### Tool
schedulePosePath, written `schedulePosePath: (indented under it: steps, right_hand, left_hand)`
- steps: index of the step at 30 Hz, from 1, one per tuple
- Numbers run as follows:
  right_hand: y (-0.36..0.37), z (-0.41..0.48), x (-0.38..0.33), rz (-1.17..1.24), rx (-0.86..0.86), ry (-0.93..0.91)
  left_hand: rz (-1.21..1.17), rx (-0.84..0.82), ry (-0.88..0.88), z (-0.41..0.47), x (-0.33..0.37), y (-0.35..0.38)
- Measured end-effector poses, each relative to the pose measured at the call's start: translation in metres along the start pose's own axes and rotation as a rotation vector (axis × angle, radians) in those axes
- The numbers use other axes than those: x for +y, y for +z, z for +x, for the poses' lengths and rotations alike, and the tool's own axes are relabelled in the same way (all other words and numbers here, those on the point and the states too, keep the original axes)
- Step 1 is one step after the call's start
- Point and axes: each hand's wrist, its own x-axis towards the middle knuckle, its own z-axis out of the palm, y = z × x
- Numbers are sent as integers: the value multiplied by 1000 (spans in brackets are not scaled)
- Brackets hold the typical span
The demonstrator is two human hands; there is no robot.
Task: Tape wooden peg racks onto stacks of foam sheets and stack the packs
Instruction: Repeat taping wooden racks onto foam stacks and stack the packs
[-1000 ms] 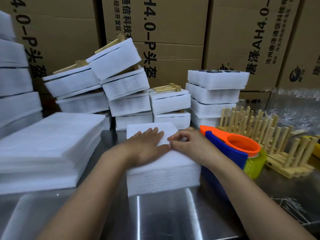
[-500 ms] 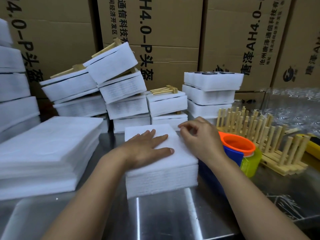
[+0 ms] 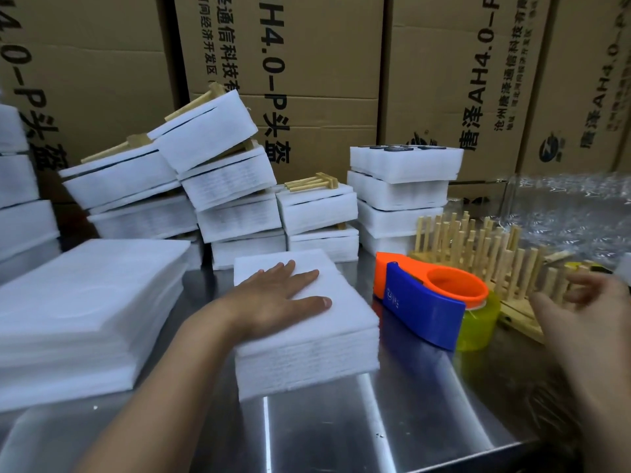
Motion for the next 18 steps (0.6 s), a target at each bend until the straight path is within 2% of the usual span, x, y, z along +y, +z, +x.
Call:
schedulePosePath:
  steps: [4,7,18]
  right_hand:
    - [-1,0,12,-112,-121,16]
    - [1,-1,11,-140,-99,-30]
    - [10,1,7,-52,-61,131]
  left_hand:
    - [-3,6,0,0,0,0]
    - [-12,7,0,0,0,0]
    - [-10,16,11,0,-2,0]
